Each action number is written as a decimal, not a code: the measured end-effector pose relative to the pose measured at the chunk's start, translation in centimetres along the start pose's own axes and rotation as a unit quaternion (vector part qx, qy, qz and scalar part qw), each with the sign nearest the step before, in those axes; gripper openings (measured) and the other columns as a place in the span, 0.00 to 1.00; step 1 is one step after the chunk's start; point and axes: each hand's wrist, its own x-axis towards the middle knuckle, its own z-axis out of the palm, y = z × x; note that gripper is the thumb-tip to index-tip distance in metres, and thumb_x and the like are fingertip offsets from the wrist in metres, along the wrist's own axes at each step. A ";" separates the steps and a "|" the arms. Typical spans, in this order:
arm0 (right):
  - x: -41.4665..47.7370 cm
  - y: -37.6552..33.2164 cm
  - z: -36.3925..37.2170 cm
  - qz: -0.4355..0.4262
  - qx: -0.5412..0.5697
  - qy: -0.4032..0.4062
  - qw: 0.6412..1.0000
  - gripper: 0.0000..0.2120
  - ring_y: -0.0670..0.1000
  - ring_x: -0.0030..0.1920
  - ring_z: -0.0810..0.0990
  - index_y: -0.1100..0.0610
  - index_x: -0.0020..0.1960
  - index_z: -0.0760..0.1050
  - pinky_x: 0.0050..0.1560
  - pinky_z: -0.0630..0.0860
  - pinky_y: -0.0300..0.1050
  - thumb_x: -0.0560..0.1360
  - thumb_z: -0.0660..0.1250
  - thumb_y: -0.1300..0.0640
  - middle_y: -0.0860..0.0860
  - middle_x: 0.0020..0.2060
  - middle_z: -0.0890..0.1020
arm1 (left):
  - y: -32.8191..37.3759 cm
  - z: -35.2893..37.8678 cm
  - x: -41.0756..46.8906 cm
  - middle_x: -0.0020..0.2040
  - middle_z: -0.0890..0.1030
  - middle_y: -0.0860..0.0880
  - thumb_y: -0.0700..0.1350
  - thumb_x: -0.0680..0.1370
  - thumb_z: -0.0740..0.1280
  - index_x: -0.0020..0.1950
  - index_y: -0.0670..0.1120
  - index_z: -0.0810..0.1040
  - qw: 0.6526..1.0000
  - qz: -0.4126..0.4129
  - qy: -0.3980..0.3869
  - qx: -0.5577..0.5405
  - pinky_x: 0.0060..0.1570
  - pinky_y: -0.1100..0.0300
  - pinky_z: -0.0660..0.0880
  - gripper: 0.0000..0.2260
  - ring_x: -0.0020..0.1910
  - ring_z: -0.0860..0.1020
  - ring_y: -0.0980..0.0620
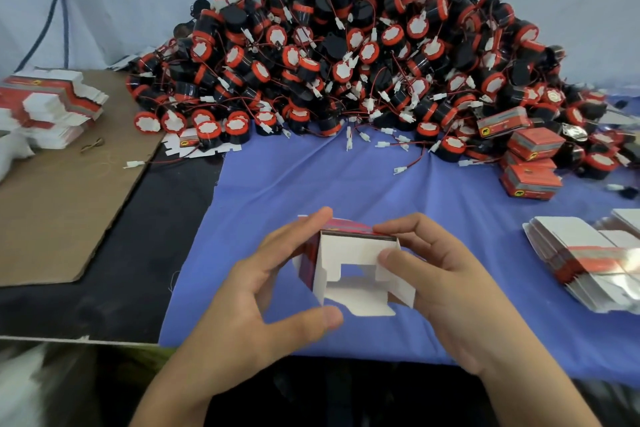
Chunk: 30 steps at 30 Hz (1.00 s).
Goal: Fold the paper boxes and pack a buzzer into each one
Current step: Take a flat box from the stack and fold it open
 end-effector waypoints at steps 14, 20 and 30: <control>-0.6 0.0 -0.3 -0.034 0.071 -0.158 0.984 0.17 0.53 0.68 0.79 0.48 0.69 0.80 0.63 0.80 0.51 0.81 0.63 0.54 0.52 0.65 0.82 | -0.7 2.6 1.1 0.55 0.87 0.52 0.45 0.70 0.78 0.56 0.54 0.86 0.967 -0.037 0.243 -0.062 0.50 0.56 0.83 0.15 0.53 0.85 0.53; 0.0 1.6 0.2 -0.107 -0.013 -0.101 0.989 0.18 0.51 0.68 0.79 0.47 0.67 0.79 0.57 0.82 0.50 0.78 0.71 0.55 0.49 0.64 0.83 | -0.8 2.9 1.3 0.54 0.87 0.54 0.45 0.66 0.84 0.52 0.57 0.86 0.966 -0.037 0.249 -0.060 0.53 0.55 0.83 0.18 0.55 0.85 0.52; -0.5 2.6 1.7 -0.207 -0.117 0.026 0.971 0.08 0.49 0.48 0.84 0.47 0.51 0.74 0.40 0.79 0.56 0.79 0.69 0.44 0.43 0.56 0.84 | -1.1 4.1 1.2 0.59 0.86 0.54 0.45 0.75 0.77 0.59 0.59 0.85 0.957 -0.028 0.278 -0.078 0.56 0.45 0.83 0.15 0.58 0.85 0.49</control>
